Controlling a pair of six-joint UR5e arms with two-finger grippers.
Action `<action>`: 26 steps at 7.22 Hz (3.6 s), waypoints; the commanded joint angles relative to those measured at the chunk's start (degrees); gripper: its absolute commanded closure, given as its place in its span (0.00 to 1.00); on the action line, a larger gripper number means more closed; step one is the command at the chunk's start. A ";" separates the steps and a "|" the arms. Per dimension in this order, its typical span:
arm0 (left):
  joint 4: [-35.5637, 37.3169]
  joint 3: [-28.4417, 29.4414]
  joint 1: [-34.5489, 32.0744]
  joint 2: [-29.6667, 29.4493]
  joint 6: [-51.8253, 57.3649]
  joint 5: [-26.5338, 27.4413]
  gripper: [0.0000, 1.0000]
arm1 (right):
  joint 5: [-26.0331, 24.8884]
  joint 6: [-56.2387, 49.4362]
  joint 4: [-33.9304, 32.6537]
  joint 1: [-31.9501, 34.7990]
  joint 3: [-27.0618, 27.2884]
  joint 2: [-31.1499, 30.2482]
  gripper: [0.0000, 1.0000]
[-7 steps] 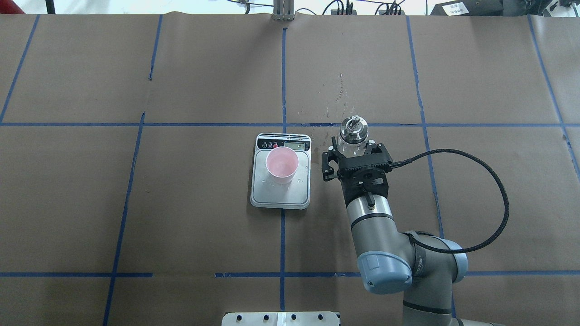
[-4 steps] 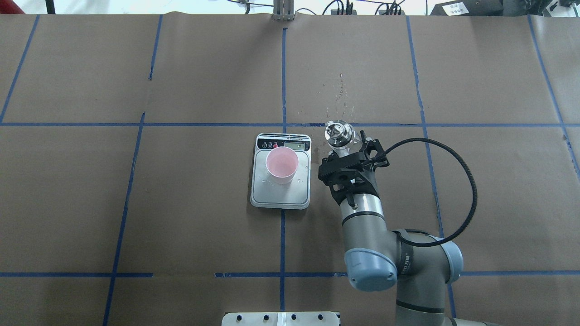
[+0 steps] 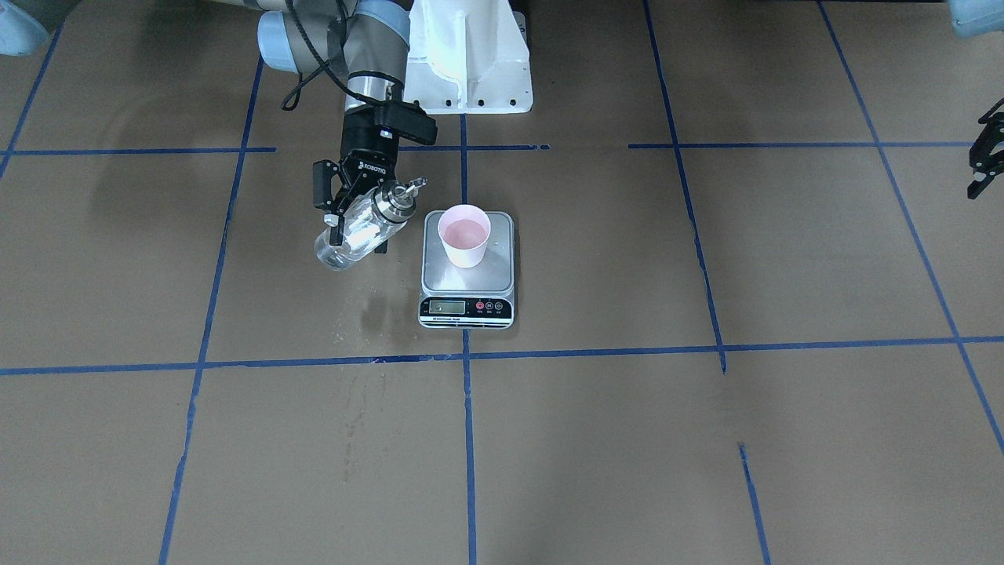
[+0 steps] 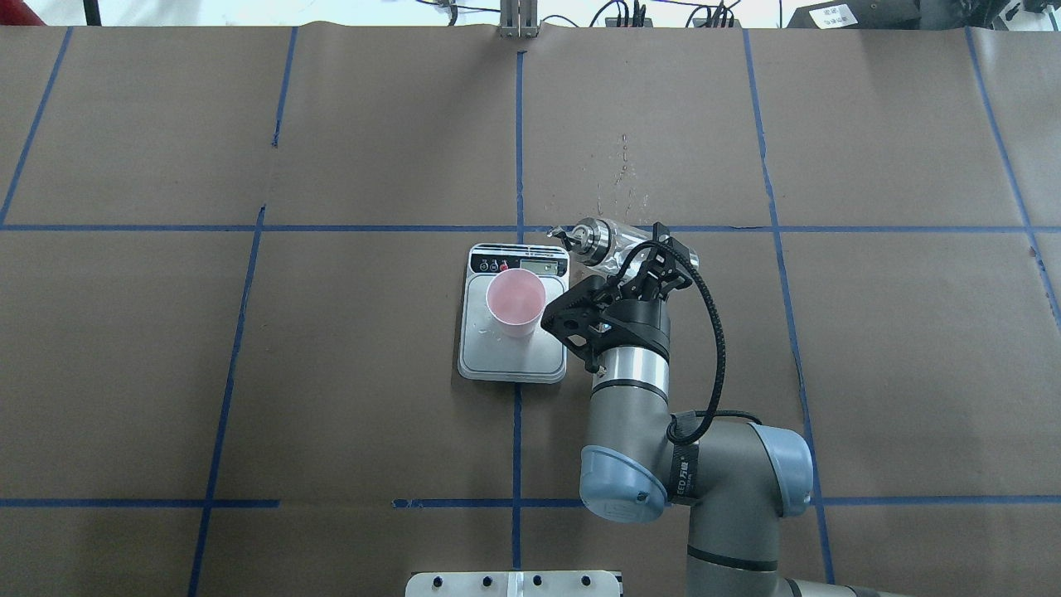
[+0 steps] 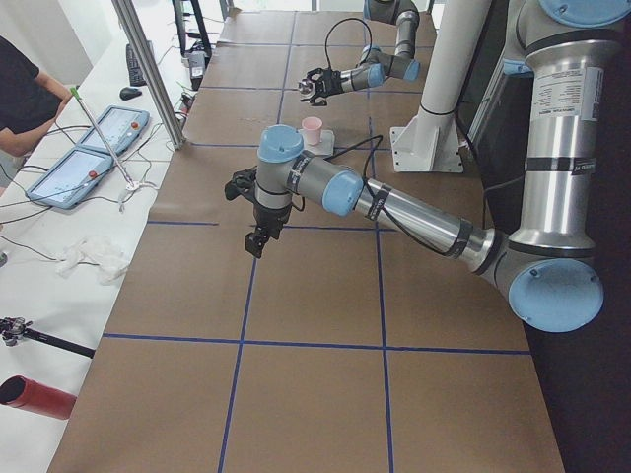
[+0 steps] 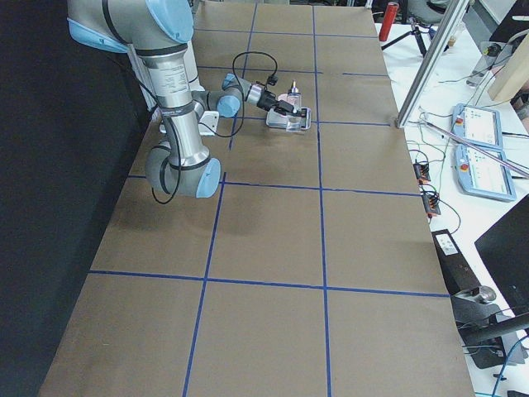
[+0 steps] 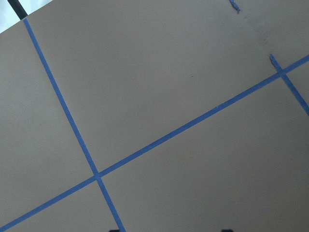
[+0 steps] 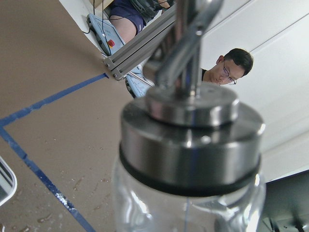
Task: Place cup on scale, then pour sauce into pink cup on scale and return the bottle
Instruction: 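Lift the bottle with the right gripper and carry it beside the cup, then tilt the bottle spout over the pink cup with the right gripper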
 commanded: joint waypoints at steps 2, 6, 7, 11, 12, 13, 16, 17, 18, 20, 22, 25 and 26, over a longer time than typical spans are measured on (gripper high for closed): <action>0.02 0.04 -0.03 0.00 -0.09 -0.09 0.24 | -6.03 -9.37 -1.05 -0.30 -3.89 0.20 1.00; 0.02 0.04 -0.03 0.00 -0.09 -0.09 0.24 | -13.59 -18.67 -0.96 -0.39 -7.86 0.64 1.00; 0.02 0.04 -0.03 0.00 -0.09 -0.09 0.24 | -15.35 -22.88 -0.96 -0.39 -7.86 0.73 1.00; 0.02 0.04 -0.02 0.00 -0.18 -0.09 0.24 | -21.68 -33.64 -0.78 -0.65 -8.74 0.91 1.00; 0.72 0.04 -0.03 0.00 -0.09 -0.09 0.24 | -21.96 -36.87 -0.70 -0.65 -8.74 1.08 1.00; 0.81 -0.05 -0.03 0.00 -0.17 -0.09 0.24 | -23.52 -39.68 -0.52 -0.65 -8.74 1.78 1.00; 0.81 0.04 0.06 0.09 -0.17 -0.09 0.23 | -24.85 -42.59 -0.52 -0.56 -8.83 1.44 1.00; 0.81 0.13 0.06 0.09 -0.18 -0.09 0.24 | -24.95 -42.70 -0.52 -0.56 -8.91 1.17 1.00; 0.81 0.13 -0.02 0.09 -0.18 -0.09 0.23 | -25.12 -42.70 -0.52 -0.56 -8.83 1.52 1.00; 0.81 0.04 -0.03 0.35 -0.09 -0.09 0.24 | -25.12 -46.47 -0.26 -0.56 -8.39 1.52 1.00; 0.81 0.13 -0.03 0.44 -0.09 -0.09 0.23 | -25.21 -46.57 -0.26 -0.56 -8.47 1.17 1.00; 0.81 0.04 0.06 0.44 -0.09 -0.09 0.23 | -24.86 -46.13 3.40 -0.65 -8.56 1.09 1.00; 0.81 0.04 -0.02 0.35 -0.09 -0.17 0.23 | -24.34 -45.61 9.00 -0.74 -8.91 0.82 1.00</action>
